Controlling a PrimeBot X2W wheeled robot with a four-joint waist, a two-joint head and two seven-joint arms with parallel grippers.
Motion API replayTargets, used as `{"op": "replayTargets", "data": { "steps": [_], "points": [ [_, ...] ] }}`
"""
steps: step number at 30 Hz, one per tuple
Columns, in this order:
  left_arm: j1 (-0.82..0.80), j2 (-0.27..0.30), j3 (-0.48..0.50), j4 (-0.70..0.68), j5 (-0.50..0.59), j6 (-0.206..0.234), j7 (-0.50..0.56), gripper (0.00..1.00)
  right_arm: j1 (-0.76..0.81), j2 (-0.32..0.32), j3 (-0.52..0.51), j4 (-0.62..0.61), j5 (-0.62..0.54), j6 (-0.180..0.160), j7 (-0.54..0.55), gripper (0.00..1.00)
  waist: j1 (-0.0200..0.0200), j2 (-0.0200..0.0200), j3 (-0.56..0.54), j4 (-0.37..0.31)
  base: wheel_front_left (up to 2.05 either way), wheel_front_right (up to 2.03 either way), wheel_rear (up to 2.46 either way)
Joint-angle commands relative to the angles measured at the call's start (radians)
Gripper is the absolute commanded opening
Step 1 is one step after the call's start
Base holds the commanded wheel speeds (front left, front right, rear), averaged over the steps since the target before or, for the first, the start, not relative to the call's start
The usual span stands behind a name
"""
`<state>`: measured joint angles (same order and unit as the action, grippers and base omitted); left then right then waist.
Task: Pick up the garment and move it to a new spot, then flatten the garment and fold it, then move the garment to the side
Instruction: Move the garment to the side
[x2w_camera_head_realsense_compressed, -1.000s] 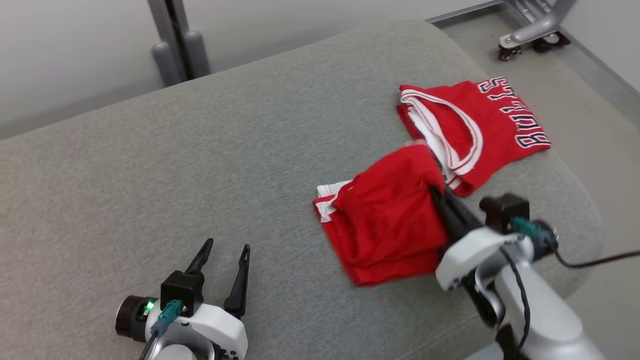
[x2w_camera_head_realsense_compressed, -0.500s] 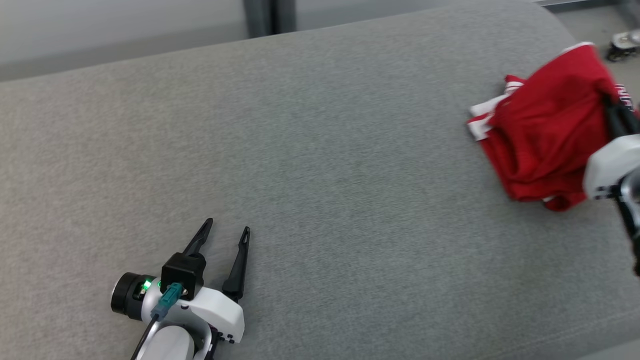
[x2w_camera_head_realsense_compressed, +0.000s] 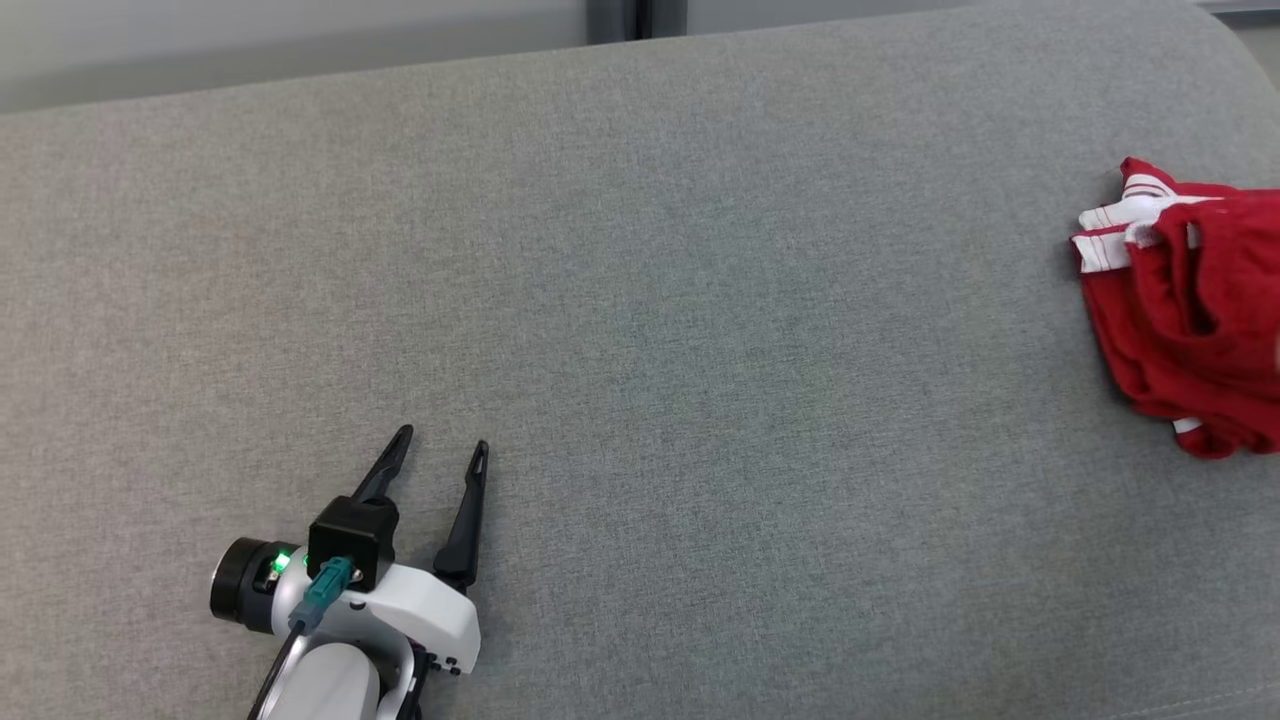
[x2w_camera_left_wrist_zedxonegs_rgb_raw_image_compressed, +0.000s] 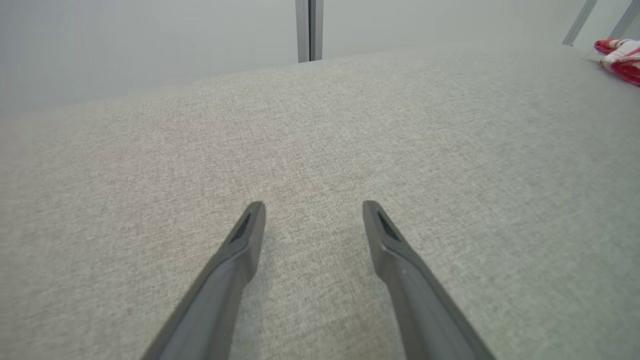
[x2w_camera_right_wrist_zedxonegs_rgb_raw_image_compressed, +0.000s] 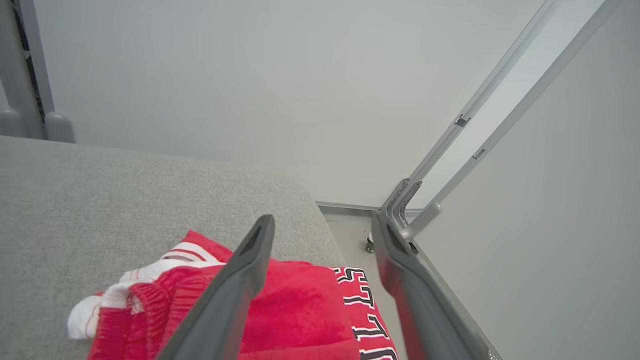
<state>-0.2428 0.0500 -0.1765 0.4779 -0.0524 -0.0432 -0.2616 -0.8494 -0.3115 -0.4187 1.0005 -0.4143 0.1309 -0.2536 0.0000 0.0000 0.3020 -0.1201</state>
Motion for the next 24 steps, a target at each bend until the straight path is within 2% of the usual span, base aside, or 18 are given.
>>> {"op": "replayTargets", "data": {
  "steps": [1, 6, 10, 18, 24],
  "points": [
    [0.002, 0.004, 0.010, -0.001, -0.001, 0.003, -0.004, 1.00, 0.010, 0.042, -0.006, -0.022, -0.014, 0.000, -0.011, 1.00, 0.0000, 0.0000, -0.015, 0.001, 0.00, 0.00, 0.00],
    [0.021, 0.003, 0.032, -0.004, -0.017, 0.016, -0.004, 1.00, 0.078, 0.178, 0.069, -0.185, 0.056, 0.000, -0.012, 1.00, 0.0000, 0.0000, -0.061, 0.012, 0.00, 0.00, 0.00],
    [0.039, 0.004, 0.050, -0.002, -0.033, 0.026, -0.004, 1.00, 0.175, 0.234, 0.185, -0.297, 0.153, 0.000, -0.012, 1.00, 0.0000, 0.0000, -0.103, 0.040, 0.00, 0.00, 0.00],
    [0.084, 0.004, 0.087, -0.002, -0.064, 0.049, -0.004, 1.00, 0.396, 0.258, 0.361, -0.385, 0.349, 0.000, -0.012, 1.00, 0.0000, 0.0000, -0.171, 0.112, 0.00, 0.00, 0.00],
    [0.117, 0.003, 0.124, 0.003, -0.068, 0.063, -0.004, 1.00, 0.505, 0.257, 0.440, -0.401, 0.472, 0.000, -0.012, 1.00, 0.0000, 0.0000, -0.209, 0.150, 0.00, 0.00, 0.00]
  ]
}}
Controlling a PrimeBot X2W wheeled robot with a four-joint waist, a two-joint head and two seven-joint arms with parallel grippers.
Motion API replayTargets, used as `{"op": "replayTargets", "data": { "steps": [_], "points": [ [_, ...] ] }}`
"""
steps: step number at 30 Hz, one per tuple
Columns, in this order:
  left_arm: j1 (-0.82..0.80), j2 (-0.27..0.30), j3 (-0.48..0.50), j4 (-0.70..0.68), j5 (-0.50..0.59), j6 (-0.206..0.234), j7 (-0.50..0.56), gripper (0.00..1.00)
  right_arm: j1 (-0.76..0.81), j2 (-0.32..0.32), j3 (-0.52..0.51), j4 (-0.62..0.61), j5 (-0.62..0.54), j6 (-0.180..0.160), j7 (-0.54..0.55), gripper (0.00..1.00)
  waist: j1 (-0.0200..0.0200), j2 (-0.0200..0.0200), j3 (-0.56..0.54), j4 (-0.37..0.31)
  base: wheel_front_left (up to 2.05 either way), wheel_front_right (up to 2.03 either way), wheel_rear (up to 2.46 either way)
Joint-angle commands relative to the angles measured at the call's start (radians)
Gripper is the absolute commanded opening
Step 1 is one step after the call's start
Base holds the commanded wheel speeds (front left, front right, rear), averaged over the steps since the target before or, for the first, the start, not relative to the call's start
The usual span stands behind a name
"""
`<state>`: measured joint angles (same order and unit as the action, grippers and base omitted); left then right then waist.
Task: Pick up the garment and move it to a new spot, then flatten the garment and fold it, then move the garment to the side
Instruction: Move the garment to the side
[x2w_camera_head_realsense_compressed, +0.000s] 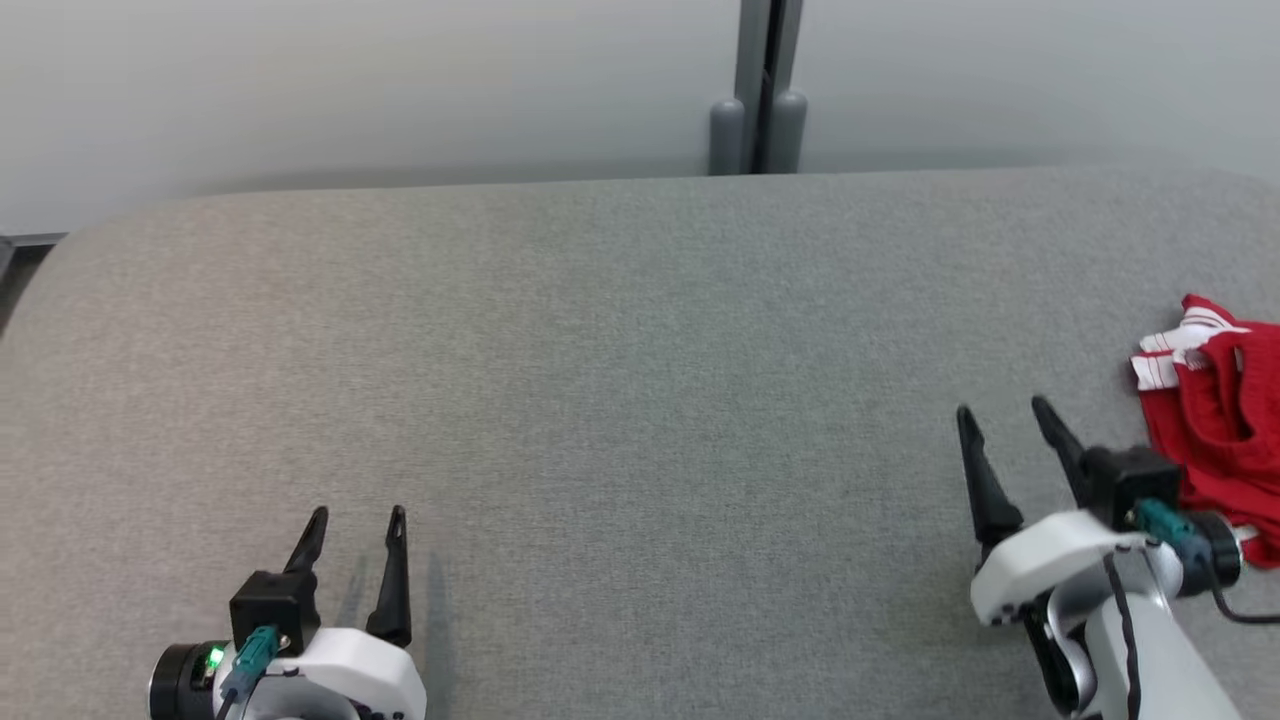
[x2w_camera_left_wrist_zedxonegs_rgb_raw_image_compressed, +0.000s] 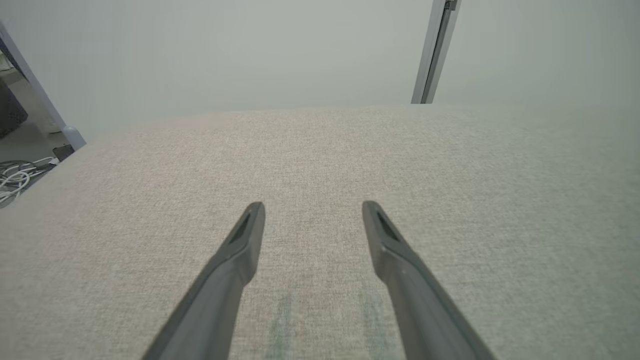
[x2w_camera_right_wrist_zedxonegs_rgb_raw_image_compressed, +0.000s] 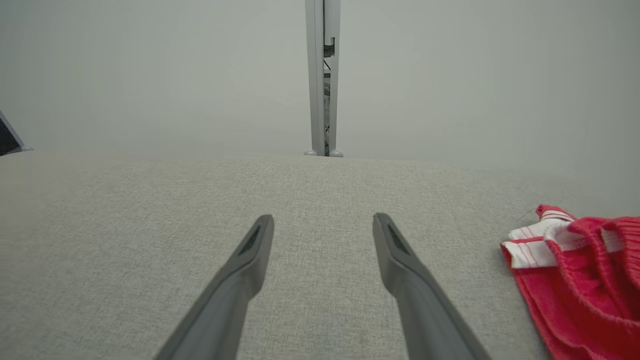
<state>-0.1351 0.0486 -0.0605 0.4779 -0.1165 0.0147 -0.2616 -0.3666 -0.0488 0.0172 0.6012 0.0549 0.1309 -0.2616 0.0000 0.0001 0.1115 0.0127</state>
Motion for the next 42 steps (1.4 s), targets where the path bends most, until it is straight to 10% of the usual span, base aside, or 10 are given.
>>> {"op": "replayTargets", "data": {
  "steps": [1, 42],
  "points": [
    [0.012, 0.004, 0.013, 0.003, -0.004, 0.005, -0.004, 1.00, 0.034, -0.007, 0.007, -0.003, 0.017, 0.000, -0.004, 1.00, 0.0000, -0.0001, -0.025, 0.022, 0.00, 0.00, 0.00],
    [0.070, 0.004, 0.091, 0.010, -0.057, 0.010, -0.004, 1.00, 0.151, -0.006, 0.047, -0.042, 0.035, 0.000, -0.004, 1.00, 0.0000, -0.0001, -0.070, -0.010, 0.00, 0.00, 0.00]
  ]
}}
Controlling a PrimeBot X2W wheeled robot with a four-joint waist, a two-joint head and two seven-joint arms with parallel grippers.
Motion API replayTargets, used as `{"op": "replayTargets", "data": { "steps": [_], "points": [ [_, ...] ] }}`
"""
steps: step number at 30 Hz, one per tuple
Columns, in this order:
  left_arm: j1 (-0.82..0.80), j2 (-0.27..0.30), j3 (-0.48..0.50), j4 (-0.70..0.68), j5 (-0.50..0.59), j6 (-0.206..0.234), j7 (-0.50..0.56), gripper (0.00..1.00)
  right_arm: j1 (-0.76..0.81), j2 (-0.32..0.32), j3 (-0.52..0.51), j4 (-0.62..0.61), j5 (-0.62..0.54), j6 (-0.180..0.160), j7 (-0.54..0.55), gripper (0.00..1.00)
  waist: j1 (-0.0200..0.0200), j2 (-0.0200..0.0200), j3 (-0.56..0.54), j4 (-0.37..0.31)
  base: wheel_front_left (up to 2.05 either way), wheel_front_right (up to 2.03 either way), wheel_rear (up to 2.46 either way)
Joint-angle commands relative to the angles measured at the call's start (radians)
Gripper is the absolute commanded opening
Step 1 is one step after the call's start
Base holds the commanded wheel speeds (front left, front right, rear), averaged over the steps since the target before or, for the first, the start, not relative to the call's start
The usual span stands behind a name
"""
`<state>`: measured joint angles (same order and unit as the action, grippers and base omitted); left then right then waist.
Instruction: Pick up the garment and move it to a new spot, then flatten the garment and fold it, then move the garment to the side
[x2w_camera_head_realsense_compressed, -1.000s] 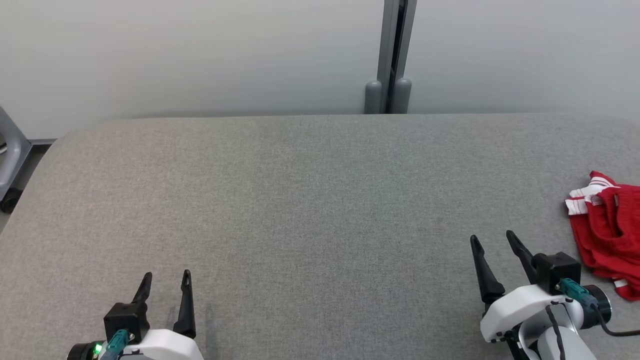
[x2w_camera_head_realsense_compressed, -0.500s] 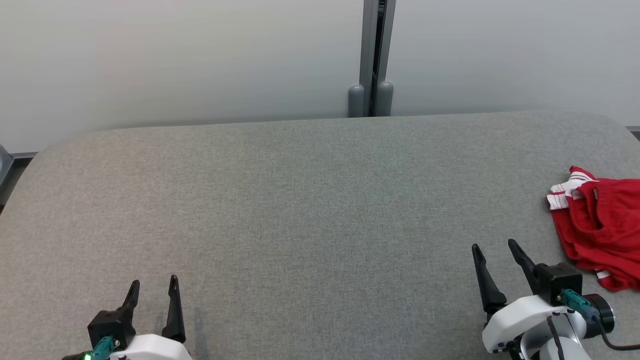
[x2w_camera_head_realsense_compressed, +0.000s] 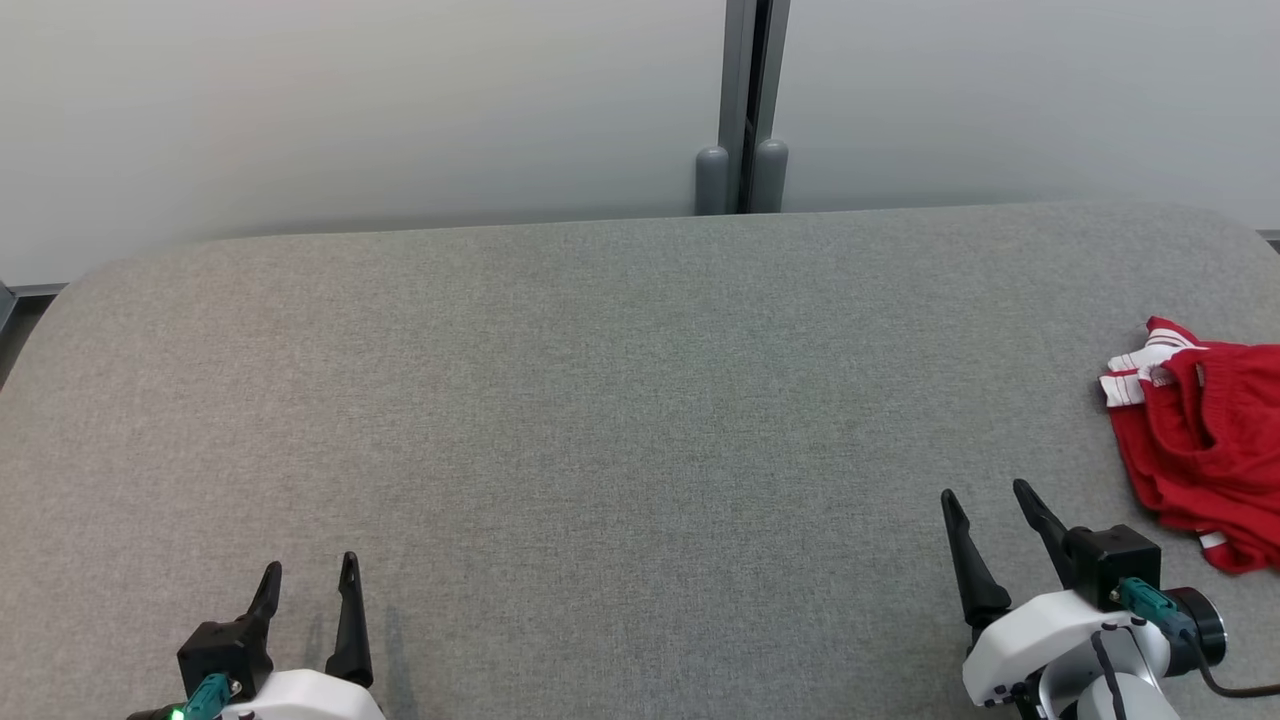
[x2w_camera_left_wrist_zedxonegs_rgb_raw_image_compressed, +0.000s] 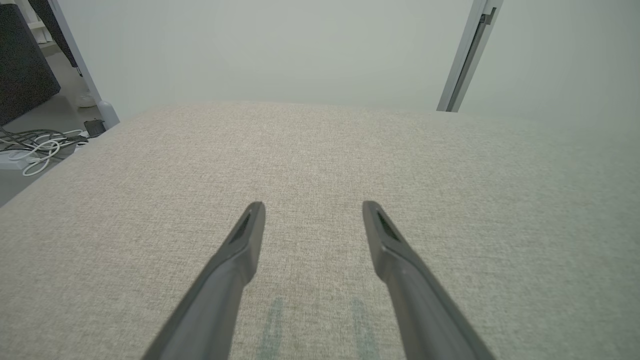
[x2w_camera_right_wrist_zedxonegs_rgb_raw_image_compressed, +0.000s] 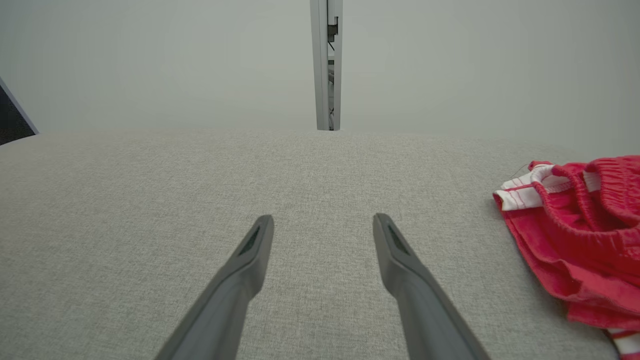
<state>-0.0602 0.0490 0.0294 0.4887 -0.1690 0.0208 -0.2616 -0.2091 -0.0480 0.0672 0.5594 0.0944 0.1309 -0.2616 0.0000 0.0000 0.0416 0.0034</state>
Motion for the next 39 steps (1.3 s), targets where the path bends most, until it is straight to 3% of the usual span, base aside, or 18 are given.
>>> {"op": "replayTargets", "data": {
  "steps": [1, 21, 25, 26, 30, 39],
  "points": [
    [-0.004, 0.004, 0.000, -0.001, -0.005, 0.004, -0.004, 1.00, -0.005, -0.006, -0.002, 0.002, -0.006, 0.000, -0.004, 1.00, 0.0000, 0.0000, 0.001, -0.001, 0.00, 0.00, 0.00],
    [-0.002, 0.004, -0.009, 0.018, -0.013, 0.003, -0.004, 1.00, -0.016, -0.007, -0.005, 0.036, -0.026, 0.000, -0.004, 1.00, 0.0000, 0.0000, 0.003, 0.018, 0.00, 0.00, 0.00],
    [0.002, 0.004, -0.008, 0.027, -0.036, -0.015, -0.004, 1.00, -0.011, -0.007, -0.005, 0.031, -0.030, 0.000, -0.004, 1.00, 0.0000, 0.0000, 0.000, 0.018, 0.00, 0.00, 0.00],
    [-0.003, 0.000, -0.011, 0.031, -0.035, -0.012, 0.001, 0.00, -0.009, 0.001, -0.002, 0.037, -0.030, 0.000, 0.000, 0.00, 0.0000, 0.0000, -0.001, 0.018, 0.00, 0.00, 0.00],
    [0.013, -0.011, -0.010, 0.062, -0.043, -0.013, 0.010, 0.00, 0.019, 0.011, -0.002, 0.064, -0.022, 0.000, 0.010, 0.00, 0.0000, 0.0000, -0.001, 0.018, 0.00, 0.00, 0.00],
    [-0.001, -0.009, 0.007, 0.030, -0.216, -0.030, 0.061, 0.00, 0.024, 0.009, -0.030, 0.022, 0.168, 0.000, 0.061, 0.00, 0.0000, 0.0000, -0.004, 0.016, 0.00, 0.00, 0.00]
  ]
}}
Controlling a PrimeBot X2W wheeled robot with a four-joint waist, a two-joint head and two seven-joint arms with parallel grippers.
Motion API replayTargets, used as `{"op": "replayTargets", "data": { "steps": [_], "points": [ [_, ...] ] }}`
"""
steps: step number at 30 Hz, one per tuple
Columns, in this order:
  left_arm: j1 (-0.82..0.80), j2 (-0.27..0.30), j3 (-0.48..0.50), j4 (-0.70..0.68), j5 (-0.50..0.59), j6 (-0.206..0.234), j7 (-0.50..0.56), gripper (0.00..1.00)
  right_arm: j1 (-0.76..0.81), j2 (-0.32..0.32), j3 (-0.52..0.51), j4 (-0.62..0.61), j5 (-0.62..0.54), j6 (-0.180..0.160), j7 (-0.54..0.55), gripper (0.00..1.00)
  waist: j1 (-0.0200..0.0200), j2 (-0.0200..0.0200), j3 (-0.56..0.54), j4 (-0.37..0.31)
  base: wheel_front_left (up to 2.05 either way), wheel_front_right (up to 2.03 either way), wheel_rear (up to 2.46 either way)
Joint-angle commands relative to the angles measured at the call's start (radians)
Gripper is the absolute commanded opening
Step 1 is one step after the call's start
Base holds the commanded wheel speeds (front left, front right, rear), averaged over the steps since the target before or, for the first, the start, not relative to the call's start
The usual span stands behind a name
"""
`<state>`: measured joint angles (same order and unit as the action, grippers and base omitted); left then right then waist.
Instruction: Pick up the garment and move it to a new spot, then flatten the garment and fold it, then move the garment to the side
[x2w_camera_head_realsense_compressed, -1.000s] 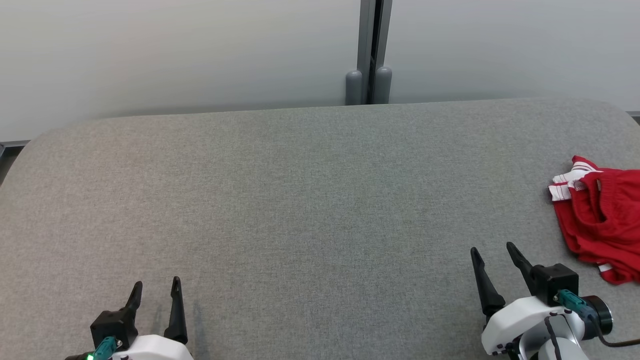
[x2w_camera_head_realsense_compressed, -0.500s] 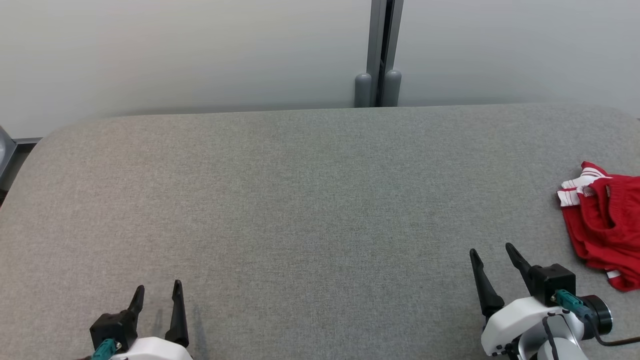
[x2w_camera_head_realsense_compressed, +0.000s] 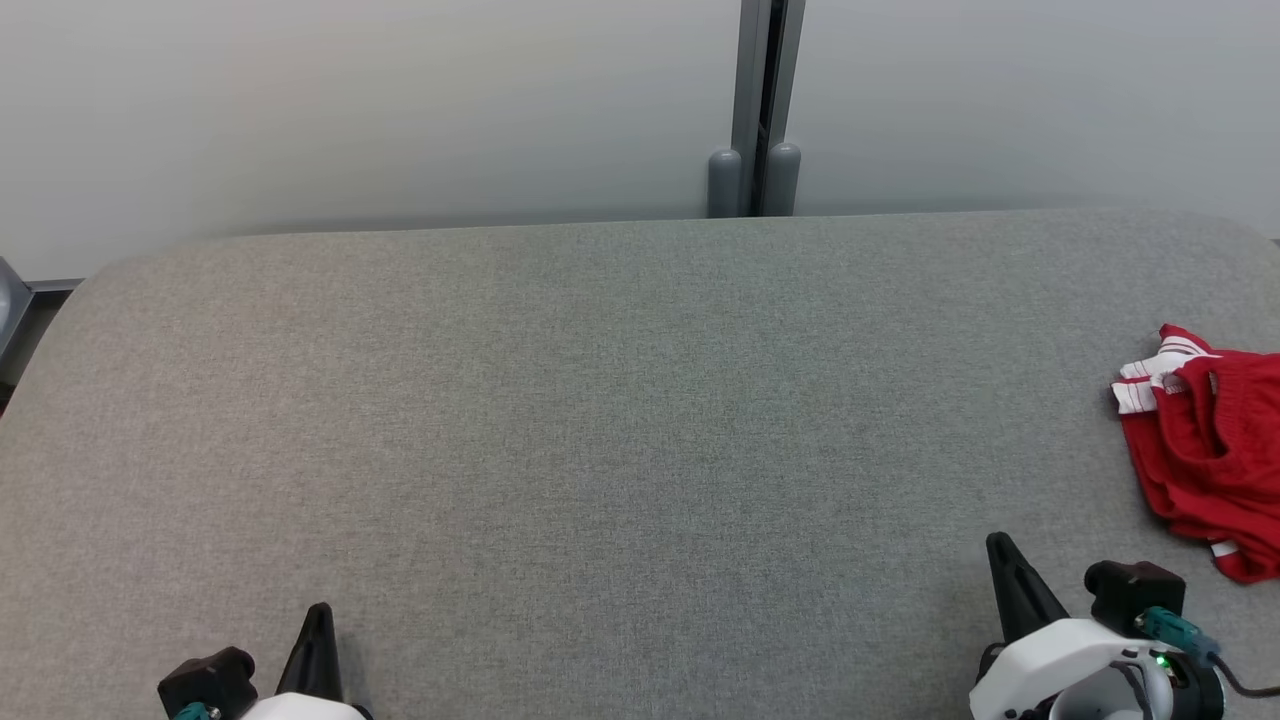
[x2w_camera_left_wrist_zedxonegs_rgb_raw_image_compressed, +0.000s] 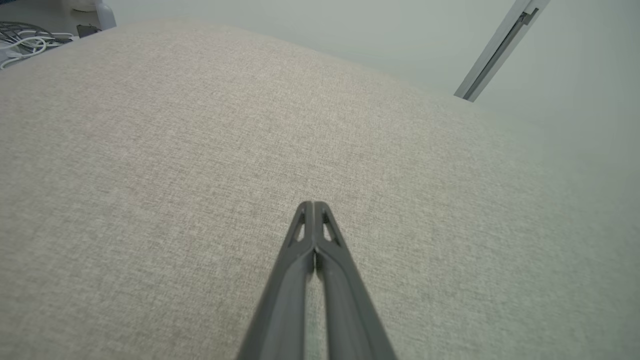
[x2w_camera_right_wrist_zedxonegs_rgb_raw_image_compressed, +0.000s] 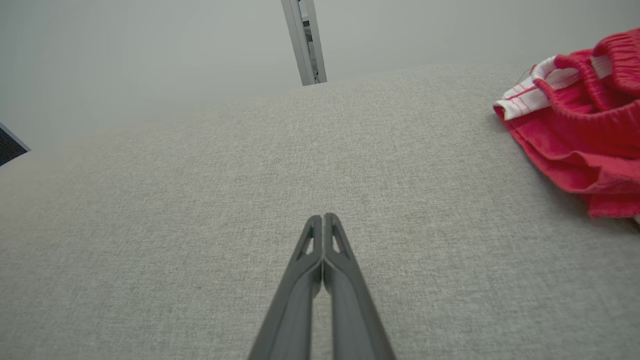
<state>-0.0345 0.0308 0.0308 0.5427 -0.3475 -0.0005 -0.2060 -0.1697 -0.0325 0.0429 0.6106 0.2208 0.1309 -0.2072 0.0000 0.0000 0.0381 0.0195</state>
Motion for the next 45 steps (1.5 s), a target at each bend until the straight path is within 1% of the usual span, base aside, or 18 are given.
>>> {"op": "replayTargets", "data": {
  "steps": [1, 10, 14, 15, 23, 45],
  "points": [
    [-0.027, 0.009, 0.006, -0.029, -0.056, -0.011, 0.009, 0.00, -0.014, -0.006, -0.007, -0.035, 0.062, 0.000, 0.011, 0.00, 0.0000, 0.0000, -0.001, 0.000, 0.00, 0.00, 0.00],
    [-0.030, 0.011, 0.012, -0.069, -0.210, -0.026, 0.044, 0.00, -0.001, -0.008, -0.022, -0.083, 0.231, 0.000, 0.046, 0.00, 0.0000, 0.0000, -0.003, -0.002, 0.00, 0.00, 0.00],
    [-0.033, 0.012, 0.016, -0.083, -0.273, -0.032, 0.060, 0.00, 0.003, -0.009, -0.029, -0.101, 0.300, 0.000, 0.062, 0.00, 0.0000, 0.0000, -0.004, -0.002, 0.00, 0.00, 0.00],
    [-0.033, 0.012, 0.016, -0.083, -0.273, -0.032, 0.060, 0.00, 0.003, -0.009, -0.029, -0.101, 0.300, 0.000, 0.062, 0.00, 0.0000, 0.0000, -0.004, -0.002, 0.00, 0.00, 0.00],
    [-0.040, 0.013, 0.025, -0.113, -0.405, -0.046, 0.094, 0.00, 0.012, -0.011, -0.046, -0.137, 0.446, 0.000, 0.096, 0.00, 0.0000, 0.0000, -0.007, -0.004, 0.00, 0.00, 0.00],
    [-0.053, 0.016, 0.044, -0.174, -0.680, -0.074, 0.167, 0.00, 0.027, -0.014, -0.083, -0.213, 0.748, 0.000, 0.168, 0.00, 0.0000, 0.0000, -0.014, -0.008, 0.00, 0.00, 0.00]
  ]
}}
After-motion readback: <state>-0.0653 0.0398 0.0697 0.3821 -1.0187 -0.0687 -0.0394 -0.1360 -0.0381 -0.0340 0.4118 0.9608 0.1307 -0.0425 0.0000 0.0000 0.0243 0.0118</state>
